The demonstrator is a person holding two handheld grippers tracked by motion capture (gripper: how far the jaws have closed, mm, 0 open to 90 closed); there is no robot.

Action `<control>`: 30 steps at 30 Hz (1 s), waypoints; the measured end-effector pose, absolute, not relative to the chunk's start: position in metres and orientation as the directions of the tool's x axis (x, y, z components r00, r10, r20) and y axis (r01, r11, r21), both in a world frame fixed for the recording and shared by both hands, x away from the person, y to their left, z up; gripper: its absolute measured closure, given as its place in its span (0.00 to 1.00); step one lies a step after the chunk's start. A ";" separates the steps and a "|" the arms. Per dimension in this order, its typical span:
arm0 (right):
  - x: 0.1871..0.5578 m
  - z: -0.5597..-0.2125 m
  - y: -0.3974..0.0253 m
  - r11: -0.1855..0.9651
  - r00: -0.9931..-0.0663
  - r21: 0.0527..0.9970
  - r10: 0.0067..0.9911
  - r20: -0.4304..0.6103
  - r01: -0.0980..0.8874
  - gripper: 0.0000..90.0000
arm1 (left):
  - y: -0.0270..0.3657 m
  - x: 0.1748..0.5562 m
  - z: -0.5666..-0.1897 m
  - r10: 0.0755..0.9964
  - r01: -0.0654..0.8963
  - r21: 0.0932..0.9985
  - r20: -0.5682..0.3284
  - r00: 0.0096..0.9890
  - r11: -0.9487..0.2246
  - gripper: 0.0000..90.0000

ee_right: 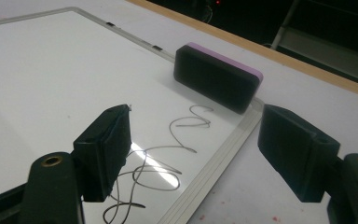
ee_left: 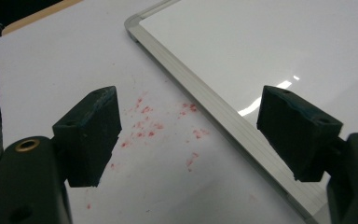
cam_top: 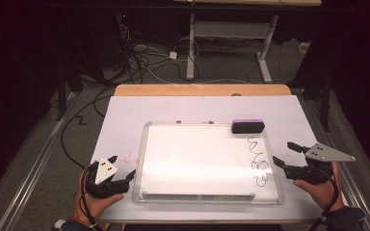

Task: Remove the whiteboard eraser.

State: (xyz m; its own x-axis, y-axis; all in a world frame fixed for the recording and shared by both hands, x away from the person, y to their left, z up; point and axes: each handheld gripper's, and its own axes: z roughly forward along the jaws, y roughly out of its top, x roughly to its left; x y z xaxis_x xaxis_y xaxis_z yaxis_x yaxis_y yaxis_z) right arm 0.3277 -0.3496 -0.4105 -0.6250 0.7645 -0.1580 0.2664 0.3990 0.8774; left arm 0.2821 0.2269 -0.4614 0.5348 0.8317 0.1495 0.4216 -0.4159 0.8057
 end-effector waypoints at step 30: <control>0.478 -0.398 -0.302 0.670 -0.730 0.616 0.649 -0.215 0.414 0.27 | 0.226 0.284 -0.466 0.822 0.442 0.788 0.136 0.553 -0.428 0.23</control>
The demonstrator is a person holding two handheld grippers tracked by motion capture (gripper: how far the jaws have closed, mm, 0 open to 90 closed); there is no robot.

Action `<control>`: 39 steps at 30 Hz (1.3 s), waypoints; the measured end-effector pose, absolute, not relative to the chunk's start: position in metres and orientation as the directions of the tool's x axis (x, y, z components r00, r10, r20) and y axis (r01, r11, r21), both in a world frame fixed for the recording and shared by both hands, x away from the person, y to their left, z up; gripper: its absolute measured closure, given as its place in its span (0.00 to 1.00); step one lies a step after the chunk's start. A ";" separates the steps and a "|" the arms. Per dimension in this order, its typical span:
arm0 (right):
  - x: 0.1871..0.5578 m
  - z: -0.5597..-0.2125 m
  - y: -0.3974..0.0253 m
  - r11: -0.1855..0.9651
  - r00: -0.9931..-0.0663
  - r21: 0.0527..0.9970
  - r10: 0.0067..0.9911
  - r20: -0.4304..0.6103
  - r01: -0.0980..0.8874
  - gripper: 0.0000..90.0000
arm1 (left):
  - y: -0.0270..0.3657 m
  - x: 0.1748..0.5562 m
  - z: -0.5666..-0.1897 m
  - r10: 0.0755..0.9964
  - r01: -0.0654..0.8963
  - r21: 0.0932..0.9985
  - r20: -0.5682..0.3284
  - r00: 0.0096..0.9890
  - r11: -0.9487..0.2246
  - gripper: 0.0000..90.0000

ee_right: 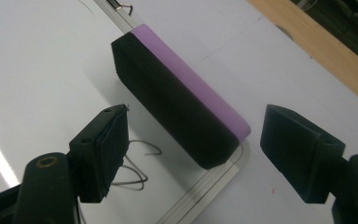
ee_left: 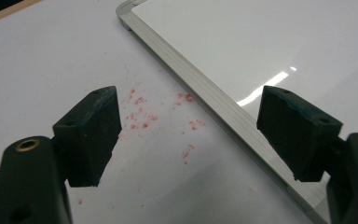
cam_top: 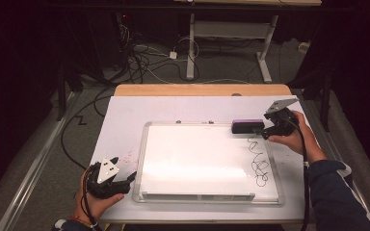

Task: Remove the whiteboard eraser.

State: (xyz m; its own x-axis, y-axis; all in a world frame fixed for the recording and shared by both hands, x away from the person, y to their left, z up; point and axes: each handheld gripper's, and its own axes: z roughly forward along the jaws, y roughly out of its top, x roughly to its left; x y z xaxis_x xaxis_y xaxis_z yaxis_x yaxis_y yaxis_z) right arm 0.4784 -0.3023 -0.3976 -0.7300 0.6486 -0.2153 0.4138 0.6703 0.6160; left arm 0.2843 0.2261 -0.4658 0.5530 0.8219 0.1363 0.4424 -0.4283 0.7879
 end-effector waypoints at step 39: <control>0.505 -0.409 -0.281 0.825 -0.826 0.410 0.508 -0.242 0.388 0.61 | 0.222 0.288 -0.470 0.795 0.458 0.757 0.132 0.592 -0.466 0.23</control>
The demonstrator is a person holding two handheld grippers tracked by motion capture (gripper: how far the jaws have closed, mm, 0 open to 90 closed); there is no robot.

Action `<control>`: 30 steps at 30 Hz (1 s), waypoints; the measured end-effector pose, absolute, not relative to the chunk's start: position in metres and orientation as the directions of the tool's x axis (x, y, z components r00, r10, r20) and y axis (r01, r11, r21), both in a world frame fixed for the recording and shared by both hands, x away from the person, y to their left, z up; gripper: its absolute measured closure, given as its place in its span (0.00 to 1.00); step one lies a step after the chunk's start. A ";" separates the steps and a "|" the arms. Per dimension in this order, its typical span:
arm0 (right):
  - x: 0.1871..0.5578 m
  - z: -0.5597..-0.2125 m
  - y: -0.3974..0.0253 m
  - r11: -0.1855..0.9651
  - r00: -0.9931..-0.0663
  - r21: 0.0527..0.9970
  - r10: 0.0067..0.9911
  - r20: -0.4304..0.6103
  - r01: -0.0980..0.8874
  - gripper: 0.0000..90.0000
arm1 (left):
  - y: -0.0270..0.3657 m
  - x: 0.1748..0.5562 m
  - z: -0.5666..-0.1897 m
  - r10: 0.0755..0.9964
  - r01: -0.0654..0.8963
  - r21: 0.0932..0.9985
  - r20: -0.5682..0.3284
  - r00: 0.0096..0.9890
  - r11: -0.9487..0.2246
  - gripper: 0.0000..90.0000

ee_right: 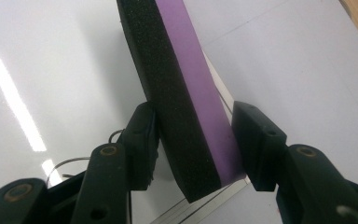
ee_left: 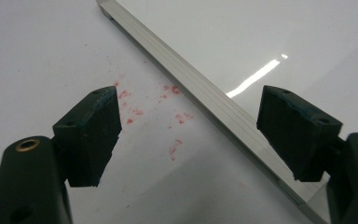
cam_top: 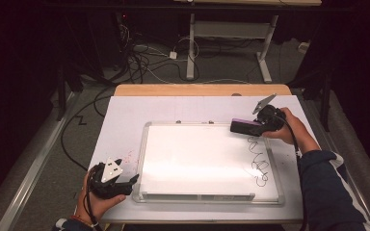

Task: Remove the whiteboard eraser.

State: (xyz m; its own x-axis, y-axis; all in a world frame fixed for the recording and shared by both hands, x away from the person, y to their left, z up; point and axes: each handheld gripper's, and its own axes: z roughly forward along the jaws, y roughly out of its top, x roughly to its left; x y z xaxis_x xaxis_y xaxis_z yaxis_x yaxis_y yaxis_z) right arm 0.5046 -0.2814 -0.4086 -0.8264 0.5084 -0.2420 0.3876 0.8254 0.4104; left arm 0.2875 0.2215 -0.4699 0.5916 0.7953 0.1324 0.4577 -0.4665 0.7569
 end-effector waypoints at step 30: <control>0.449 -0.382 -0.283 0.724 -0.797 0.622 0.547 -0.255 0.298 0.69 | 0.222 0.295 -0.446 0.796 0.421 0.777 0.163 0.582 -0.468 0.23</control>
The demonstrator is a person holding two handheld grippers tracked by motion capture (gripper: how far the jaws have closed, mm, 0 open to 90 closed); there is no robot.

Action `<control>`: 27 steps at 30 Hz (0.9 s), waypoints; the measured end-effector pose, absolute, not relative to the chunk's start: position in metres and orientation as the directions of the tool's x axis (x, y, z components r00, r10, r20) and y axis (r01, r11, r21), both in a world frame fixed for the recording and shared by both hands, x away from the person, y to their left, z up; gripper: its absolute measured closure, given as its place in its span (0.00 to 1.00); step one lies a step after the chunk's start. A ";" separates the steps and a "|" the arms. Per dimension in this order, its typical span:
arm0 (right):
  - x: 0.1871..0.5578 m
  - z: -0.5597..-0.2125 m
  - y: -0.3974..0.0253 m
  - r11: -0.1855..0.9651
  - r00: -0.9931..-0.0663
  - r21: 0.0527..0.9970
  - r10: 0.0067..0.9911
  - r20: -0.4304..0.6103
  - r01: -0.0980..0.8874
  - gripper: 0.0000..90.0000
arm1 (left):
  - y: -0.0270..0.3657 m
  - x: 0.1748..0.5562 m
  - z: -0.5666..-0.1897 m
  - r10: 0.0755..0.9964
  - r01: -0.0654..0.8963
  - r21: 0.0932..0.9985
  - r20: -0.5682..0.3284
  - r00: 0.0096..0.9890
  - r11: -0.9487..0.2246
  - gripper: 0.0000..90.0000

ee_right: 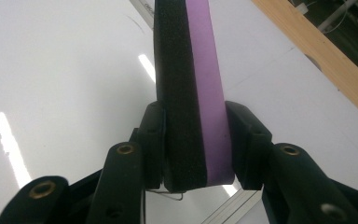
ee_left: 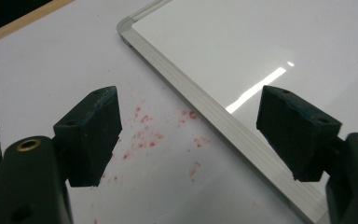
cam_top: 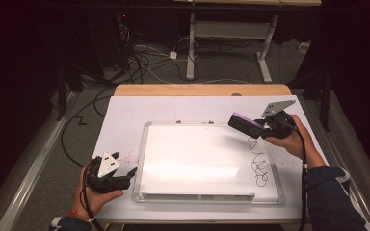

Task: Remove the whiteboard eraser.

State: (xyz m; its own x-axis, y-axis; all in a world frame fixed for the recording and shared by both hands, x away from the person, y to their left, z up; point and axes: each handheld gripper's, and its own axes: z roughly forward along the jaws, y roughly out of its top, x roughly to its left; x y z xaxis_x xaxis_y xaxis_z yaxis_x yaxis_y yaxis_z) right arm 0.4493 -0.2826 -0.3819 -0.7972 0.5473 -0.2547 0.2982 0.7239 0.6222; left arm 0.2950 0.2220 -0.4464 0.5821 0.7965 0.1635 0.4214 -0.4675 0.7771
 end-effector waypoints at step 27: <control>0.358 -0.373 -0.230 0.760 -0.854 0.649 0.356 -0.379 0.029 0.69 | 0.117 0.325 -0.398 0.613 0.233 0.796 0.206 0.763 -0.558 0.25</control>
